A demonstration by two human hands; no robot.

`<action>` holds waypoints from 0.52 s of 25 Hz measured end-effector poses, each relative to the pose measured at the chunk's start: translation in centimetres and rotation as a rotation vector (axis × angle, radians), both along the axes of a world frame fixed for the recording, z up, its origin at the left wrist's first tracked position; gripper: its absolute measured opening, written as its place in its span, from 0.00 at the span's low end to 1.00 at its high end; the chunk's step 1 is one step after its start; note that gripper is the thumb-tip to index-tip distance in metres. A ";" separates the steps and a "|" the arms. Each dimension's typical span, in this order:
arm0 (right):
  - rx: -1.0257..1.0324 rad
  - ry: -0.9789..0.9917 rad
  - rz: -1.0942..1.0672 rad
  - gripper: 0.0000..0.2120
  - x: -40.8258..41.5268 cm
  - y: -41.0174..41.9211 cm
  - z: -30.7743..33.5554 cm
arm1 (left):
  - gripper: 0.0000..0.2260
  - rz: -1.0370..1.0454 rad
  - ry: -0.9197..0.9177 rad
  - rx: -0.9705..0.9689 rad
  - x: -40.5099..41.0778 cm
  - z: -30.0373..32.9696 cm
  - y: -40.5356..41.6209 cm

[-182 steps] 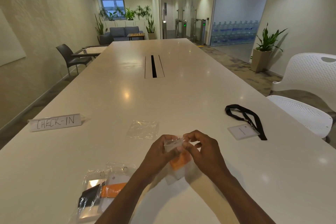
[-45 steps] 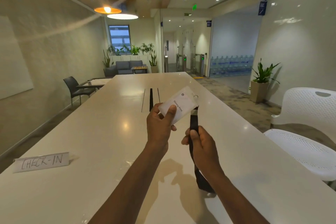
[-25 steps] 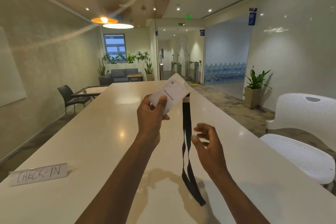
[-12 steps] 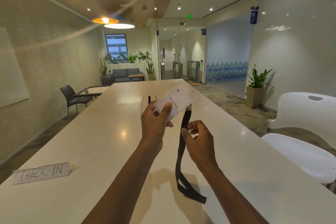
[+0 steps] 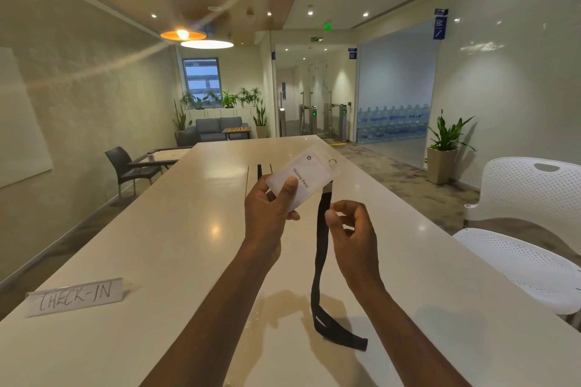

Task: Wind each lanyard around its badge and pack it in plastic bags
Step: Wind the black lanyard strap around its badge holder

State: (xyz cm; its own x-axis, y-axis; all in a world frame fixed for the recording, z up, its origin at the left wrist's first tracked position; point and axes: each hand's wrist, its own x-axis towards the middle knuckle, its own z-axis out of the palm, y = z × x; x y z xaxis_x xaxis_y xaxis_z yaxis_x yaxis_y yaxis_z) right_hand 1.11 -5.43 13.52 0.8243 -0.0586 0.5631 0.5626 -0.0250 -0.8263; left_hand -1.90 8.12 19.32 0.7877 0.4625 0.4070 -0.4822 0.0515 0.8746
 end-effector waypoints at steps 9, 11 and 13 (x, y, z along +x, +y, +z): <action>0.064 0.226 0.297 0.09 -0.5 1.1 -0.5 | 0.05 -0.013 0.021 0.056 0.3 -1.3 0.4; 0.056 0.296 0.293 0.11 -1.9 2.1 -1.5 | 0.04 0.025 0.048 0.096 0.4 -2.4 0.3; -0.058 0.404 0.263 0.11 -3.5 3.3 -2.3 | 0.05 0.136 0.072 0.237 0.4 -3.8 0.1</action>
